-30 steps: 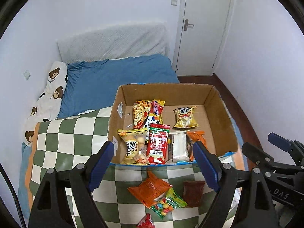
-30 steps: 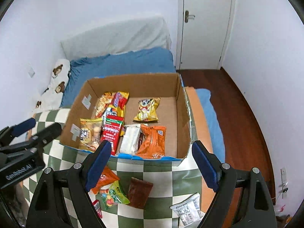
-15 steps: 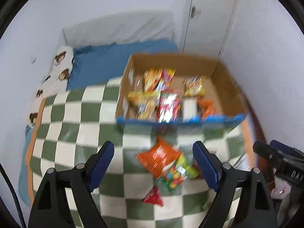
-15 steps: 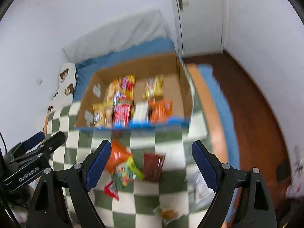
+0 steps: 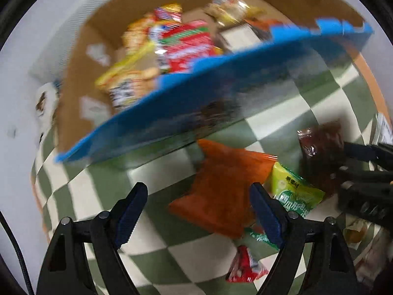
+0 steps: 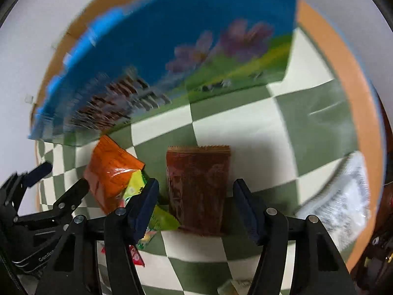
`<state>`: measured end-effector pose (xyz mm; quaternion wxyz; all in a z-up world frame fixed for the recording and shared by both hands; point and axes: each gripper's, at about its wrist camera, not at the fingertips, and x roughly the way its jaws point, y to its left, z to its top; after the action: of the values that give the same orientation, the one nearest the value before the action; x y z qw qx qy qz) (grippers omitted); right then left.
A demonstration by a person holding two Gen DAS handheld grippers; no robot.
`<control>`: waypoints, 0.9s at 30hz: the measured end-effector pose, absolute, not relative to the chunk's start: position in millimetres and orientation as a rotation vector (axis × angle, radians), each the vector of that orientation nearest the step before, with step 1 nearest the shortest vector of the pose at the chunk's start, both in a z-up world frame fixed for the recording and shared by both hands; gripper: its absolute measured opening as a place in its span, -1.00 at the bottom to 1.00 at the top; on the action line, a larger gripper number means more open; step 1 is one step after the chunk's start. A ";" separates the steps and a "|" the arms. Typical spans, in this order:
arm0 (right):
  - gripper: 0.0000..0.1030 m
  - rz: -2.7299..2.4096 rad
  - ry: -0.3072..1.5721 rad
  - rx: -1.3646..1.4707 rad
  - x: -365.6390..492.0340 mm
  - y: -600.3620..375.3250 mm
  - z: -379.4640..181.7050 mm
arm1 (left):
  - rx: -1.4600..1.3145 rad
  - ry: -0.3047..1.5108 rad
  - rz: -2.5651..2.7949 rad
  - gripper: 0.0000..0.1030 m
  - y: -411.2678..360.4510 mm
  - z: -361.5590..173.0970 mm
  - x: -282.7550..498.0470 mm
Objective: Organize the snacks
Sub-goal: 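Grasp the orange chip bag with the left tool while the right tool grasps the brown packet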
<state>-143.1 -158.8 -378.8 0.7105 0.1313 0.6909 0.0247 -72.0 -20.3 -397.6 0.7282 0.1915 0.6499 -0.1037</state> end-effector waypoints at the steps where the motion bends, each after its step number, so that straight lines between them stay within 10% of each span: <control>1: 0.31 0.059 1.543 0.264 -142.3 -155.1 -383.8 | 0.452 1.443 -0.254 0.64 -25.8 -403.8 -71.8; 10: 0.10 0.075 1.601 0.101 -155.0 -160.5 -387.3 | 0.211 1.542 -0.192 0.19 0.8 -419.9 -78.0; 22: 0.10 0.200 1.711 -0.034 -210.0 -150.2 -395.9 | -0.194 1.646 0.104 0.25 97.0 -428.7 -147.4; 27: 0.44 0.180 1.724 0.080 -209.4 -151.9 -406.0 | -0.129 1.663 0.085 0.36 94.2 -448.8 -146.7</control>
<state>-209.4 -151.9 -406.0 0.6466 0.0351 0.7579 0.0792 -146.7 94.2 -448.8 0.6709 -0.0574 0.7383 0.0379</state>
